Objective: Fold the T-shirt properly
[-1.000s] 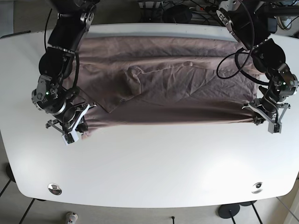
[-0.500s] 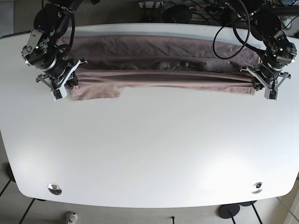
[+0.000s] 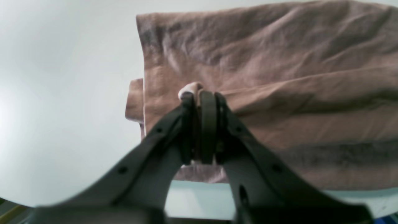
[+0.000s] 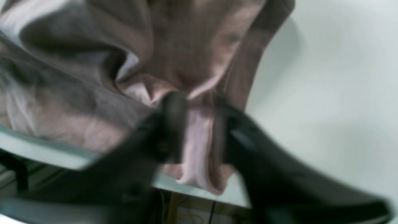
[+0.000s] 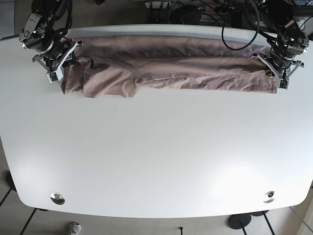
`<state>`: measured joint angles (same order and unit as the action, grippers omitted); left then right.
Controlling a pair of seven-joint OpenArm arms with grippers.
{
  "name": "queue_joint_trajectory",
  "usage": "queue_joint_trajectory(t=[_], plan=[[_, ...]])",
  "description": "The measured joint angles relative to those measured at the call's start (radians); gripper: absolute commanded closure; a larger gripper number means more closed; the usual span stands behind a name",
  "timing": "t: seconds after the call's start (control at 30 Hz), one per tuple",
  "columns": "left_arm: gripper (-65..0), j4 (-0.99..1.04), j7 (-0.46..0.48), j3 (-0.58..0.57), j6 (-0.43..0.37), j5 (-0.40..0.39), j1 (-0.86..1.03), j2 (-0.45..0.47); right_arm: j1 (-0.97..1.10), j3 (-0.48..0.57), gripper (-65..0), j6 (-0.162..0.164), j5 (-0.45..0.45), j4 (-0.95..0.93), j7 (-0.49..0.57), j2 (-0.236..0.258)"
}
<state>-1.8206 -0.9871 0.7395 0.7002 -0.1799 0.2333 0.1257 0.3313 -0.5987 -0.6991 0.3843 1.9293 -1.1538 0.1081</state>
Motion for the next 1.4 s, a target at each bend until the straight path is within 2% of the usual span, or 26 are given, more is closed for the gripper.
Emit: queue_joint_trajectory(t=[0.03, 0.1, 0.17, 0.2, 0.27, 0.37, 0.43, 0.57, 0.6, 0.67, 0.7, 0.73, 0.77, 0.93, 1.03, 1.13, 1.2, 1.27, 1.3, 1.4], plan=[[-26.7, 0.000, 0.000, 0.000, 0.000, 0.000, 0.000, 0.000, 0.000, 0.000, -38.8, 0.000, 0.027, 0.001, -0.002, 0.000], [-34.7, 0.000, 0.000, -0.001, 0.000, 0.000, 0.000, 0.000, -0.001, 0.000, -51.4, 0.000, 0.115, 0.010, -0.002, 0.001], [-34.9, -0.003, 0.000, -0.001, 0.000, 0.000, 0.000, 0.000, -0.009, 0.002, -59.0, 0.000, 0.213, 0.016, 0.000, 0.001], [-34.3, -0.006, -0.001, 0.000, 0.000, 0.000, 0.000, 0.001, -0.020, 0.003, -59.0, 0.000, 0.250, 0.016, -0.005, 0.000], [-34.2, -0.049, -0.001, 0.003, 0.000, -0.001, 0.002, 0.009, -0.057, 0.008, -56.1, 0.000, 0.285, 0.015, -0.003, 0.000], [-33.5, -0.060, 0.008, 0.006, 0.000, -0.002, -0.002, 0.016, -0.096, 0.053, -53.1, 0.004, 0.227, 0.009, -0.003, 0.001], [-30.6, -0.018, 0.008, 0.002, 0.000, -0.002, -0.002, 0.013, -0.115, 0.107, -50.4, 0.002, 0.216, -0.032, -0.003, -0.003], [-24.6, 0.092, 0.008, 0.000, 0.000, 0.000, -0.003, 0.014, -0.163, 0.124, -40.7, 0.003, 0.195, -0.196, -0.002, -0.017], [-24.6, 0.116, 0.021, 0.000, 0.000, 0.000, -0.003, 0.013, -0.168, 0.128, -36.6, 0.003, 0.195, -0.226, -0.003, -0.023], [-24.6, 0.171, 0.071, -0.002, 0.000, -0.001, -0.003, 0.012, -0.170, 0.129, -23.6, 0.003, 0.196, -0.243, -0.002, -0.031], [-24.6, 0.186, 0.088, -0.002, 0.000, -0.003, -0.003, 0.014, -0.171, 0.129, -17.0, 0.003, 0.200, -0.243, -0.002, -0.031], [-24.4, 0.206, 0.107, 0.002, 0.000, -0.009, -0.002, 0.019, -0.174, 0.129, -6.8, 0.003, 0.200, -0.241, -0.002, -0.030], [-24.4, 0.227, 0.126, 0.006, 0.000, -0.017, -0.003, 0.019, -0.170, 0.129, -1.4, 0.003, 0.197, -0.226, -0.003, -0.027], [-24.4, 0.278, 0.151, 0.007, 0.005, -0.042, -0.007, 0.048, -0.124, 0.127, -1.9, 0.003, 0.208, -0.115, 0.001, -0.023], [-24.4, 0.286, 0.151, 0.008, 0.004, -0.041, -0.009, 0.049, -0.058, 0.063, -1.9, 0.000, 0.219, -0.023, -0.014, -0.020], [-24.4, 0.288, 0.152, 0.008, 0.005, -0.042, -0.009, 0.049, -0.045, -0.026, -2.1, 0.000, 0.242, 0.000, -0.135, -0.042], [-24.4, 0.288, 0.152, 0.008, 0.005, -0.042, -0.009, 0.049, -0.044, -0.060, -4.6, 0.000, 0.263, -0.013, -0.137, -0.039], [-24.4, 0.289, 0.152, 0.008, 0.004, -0.041, -0.009, 0.049, -0.044, -0.064, -13.3, 0.001, 0.243, -0.042, -0.141, -0.034], [-24.4, 0.289, 0.153, 0.008, 0.004, -0.042, -0.009, 0.049, -0.041, -0.074, -23.5, 0.001, 0.243, -0.066, -0.142, -0.025], [-24.4, 0.290, 0.154, 0.008, 0.004, -0.041, -0.009, 0.049, -0.038, -0.161, -44.1, 0.001, 0.241, -0.075, -0.141, -0.016]])
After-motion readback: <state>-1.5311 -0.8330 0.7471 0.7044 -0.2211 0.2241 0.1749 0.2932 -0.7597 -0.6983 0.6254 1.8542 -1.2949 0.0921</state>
